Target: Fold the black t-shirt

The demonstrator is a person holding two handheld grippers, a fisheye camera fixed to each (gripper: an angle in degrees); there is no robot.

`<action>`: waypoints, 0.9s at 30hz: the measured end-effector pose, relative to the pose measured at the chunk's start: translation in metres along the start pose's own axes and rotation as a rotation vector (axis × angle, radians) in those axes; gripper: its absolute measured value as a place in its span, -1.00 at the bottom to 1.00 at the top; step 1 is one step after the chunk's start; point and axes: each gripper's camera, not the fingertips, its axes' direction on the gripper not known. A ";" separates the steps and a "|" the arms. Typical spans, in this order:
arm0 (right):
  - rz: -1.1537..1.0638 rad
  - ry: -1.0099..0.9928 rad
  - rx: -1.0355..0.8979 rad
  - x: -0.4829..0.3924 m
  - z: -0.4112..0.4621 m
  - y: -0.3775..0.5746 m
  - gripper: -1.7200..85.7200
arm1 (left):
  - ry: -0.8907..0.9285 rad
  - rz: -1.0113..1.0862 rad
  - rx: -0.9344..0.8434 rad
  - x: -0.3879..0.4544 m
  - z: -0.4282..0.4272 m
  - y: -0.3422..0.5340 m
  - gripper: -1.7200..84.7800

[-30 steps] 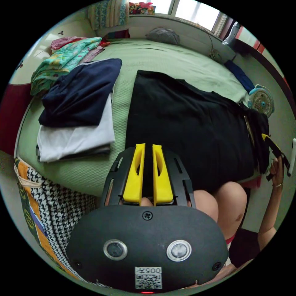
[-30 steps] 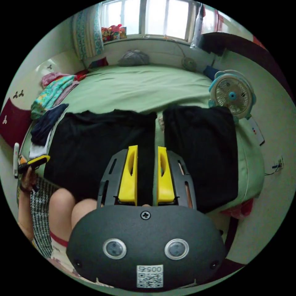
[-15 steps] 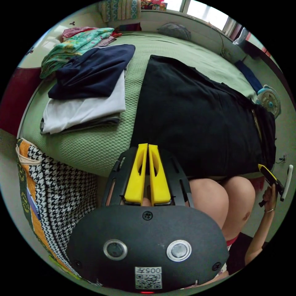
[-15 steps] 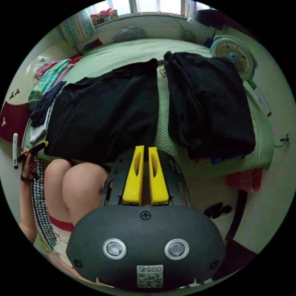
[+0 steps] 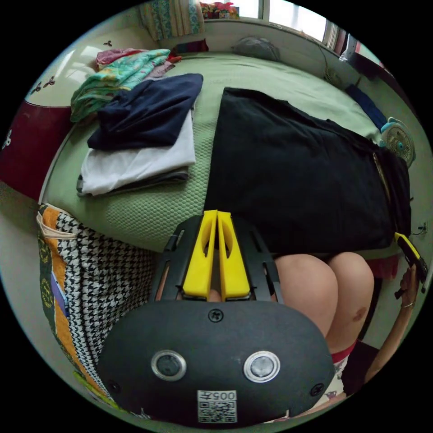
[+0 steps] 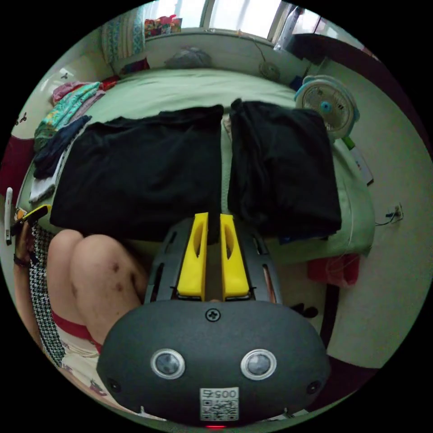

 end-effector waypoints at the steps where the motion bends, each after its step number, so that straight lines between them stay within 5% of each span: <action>1: -0.009 -0.028 0.040 0.000 -0.005 -0.010 -0.92 | 0.017 0.004 0.034 0.006 -0.002 -0.006 -0.97; 13: -0.141 -0.051 0.045 -0.047 0.070 -0.147 -0.82 | 0.206 0.222 0.110 0.138 0.051 -0.120 -0.98; 20: -0.193 0.032 0.027 -0.053 0.095 -0.194 -0.77 | 0.203 0.325 -0.007 0.206 0.100 -0.156 -0.97; 27: -0.082 -0.077 -0.009 -0.026 0.093 -0.211 -0.77 | 0.128 0.313 0.070 0.241 0.098 -0.166 -0.97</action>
